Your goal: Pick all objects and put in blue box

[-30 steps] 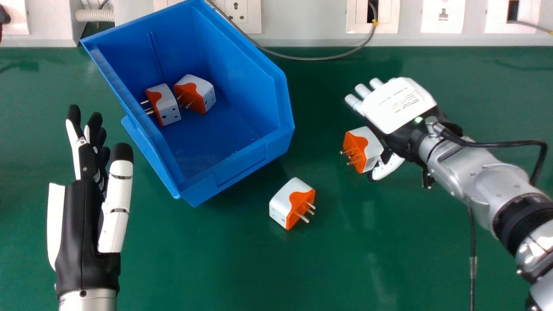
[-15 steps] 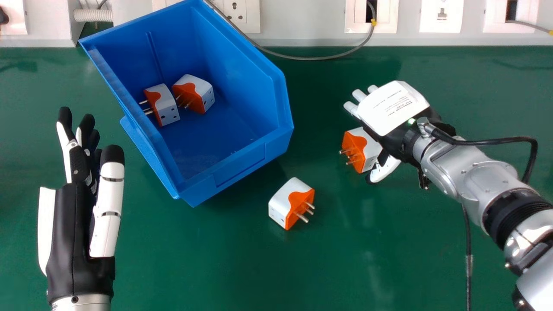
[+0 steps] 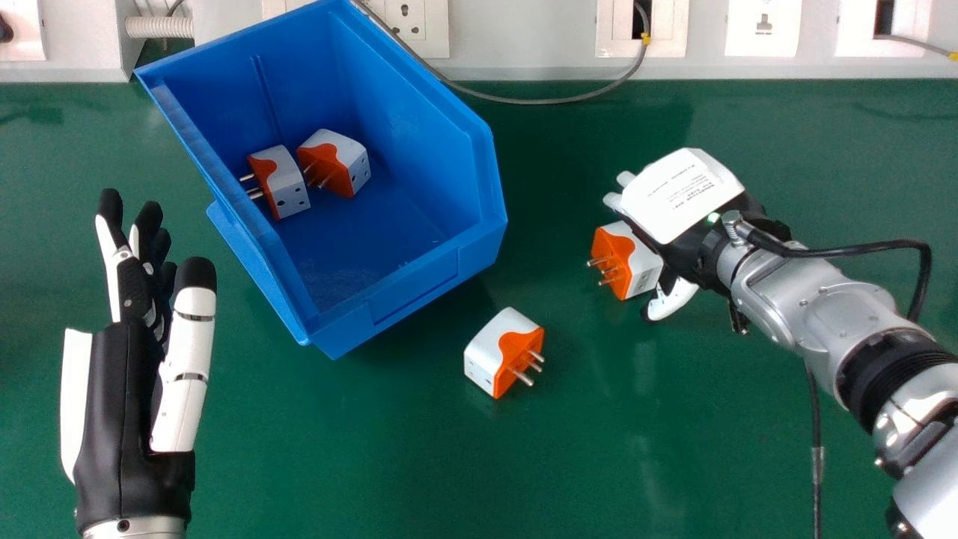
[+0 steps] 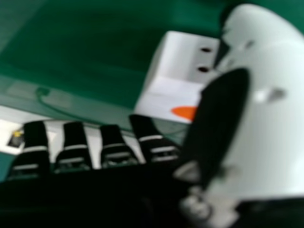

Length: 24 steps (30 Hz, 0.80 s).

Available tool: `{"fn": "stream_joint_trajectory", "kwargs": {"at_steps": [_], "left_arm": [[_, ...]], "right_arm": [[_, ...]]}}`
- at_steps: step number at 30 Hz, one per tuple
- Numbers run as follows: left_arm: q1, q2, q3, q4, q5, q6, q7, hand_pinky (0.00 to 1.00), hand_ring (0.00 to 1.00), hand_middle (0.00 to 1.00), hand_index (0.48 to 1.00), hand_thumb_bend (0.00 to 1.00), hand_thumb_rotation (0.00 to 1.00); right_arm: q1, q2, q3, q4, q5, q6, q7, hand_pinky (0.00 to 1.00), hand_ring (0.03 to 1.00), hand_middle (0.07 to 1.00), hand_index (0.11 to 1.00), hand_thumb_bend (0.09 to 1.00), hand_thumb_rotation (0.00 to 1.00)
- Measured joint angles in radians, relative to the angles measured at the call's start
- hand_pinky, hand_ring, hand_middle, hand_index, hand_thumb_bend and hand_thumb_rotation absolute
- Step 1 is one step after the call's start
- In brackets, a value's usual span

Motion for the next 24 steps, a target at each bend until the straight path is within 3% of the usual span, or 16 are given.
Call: {"fn": "stream_joint_trajectory", "kwargs": {"at_steps": [6, 11, 15, 18, 21, 24], "left_arm": [[0.012, -0.001, -0.001, -0.024, 0.001, 0.002, -0.001, 1.00, 1.00, 1.00, 1.000, 0.37, 0.89], [0.031, -0.007, -0.004, -0.057, 0.005, 0.019, 0.004, 1.00, 1.00, 1.00, 1.000, 0.35, 0.91], [0.049, -0.014, -0.009, -0.092, 0.026, 0.039, 0.014, 1.00, 1.00, 1.00, 1.000, 0.31, 0.90], [0.061, -0.022, -0.010, -0.108, 0.032, 0.051, 0.025, 1.00, 1.00, 1.00, 1.000, 0.33, 0.89], [0.070, -0.028, -0.011, -0.123, 0.038, 0.061, 0.025, 1.00, 1.00, 1.00, 1.000, 0.33, 0.90], [0.087, -0.030, -0.011, -0.145, 0.048, 0.078, 0.026, 1.00, 1.00, 1.00, 1.000, 0.32, 0.88]], "right_arm": [[-0.014, 0.016, 0.009, 0.027, 0.000, 0.000, -0.017, 0.79, 0.867, 0.872, 0.827, 0.510, 0.37], [-0.016, 0.028, 0.010, 0.037, 0.001, -0.001, -0.024, 0.78, 0.860, 0.863, 0.822, 0.508, 0.36], [-0.016, 0.035, 0.009, 0.043, 0.006, -0.002, -0.036, 0.76, 0.835, 0.837, 0.801, 0.508, 0.32], [-0.015, 0.041, -0.001, 0.052, 0.020, -0.005, -0.055, 0.71, 0.775, 0.766, 0.704, 0.544, 0.17], [-0.016, 0.048, -0.022, 0.055, 0.050, -0.015, -0.070, 0.53, 0.586, 0.587, 0.519, 0.524, 0.05], [-0.016, 0.054, -0.018, 0.065, 0.047, -0.020, -0.072, 0.44, 0.513, 0.518, 0.490, 0.527, 0.01]]}}
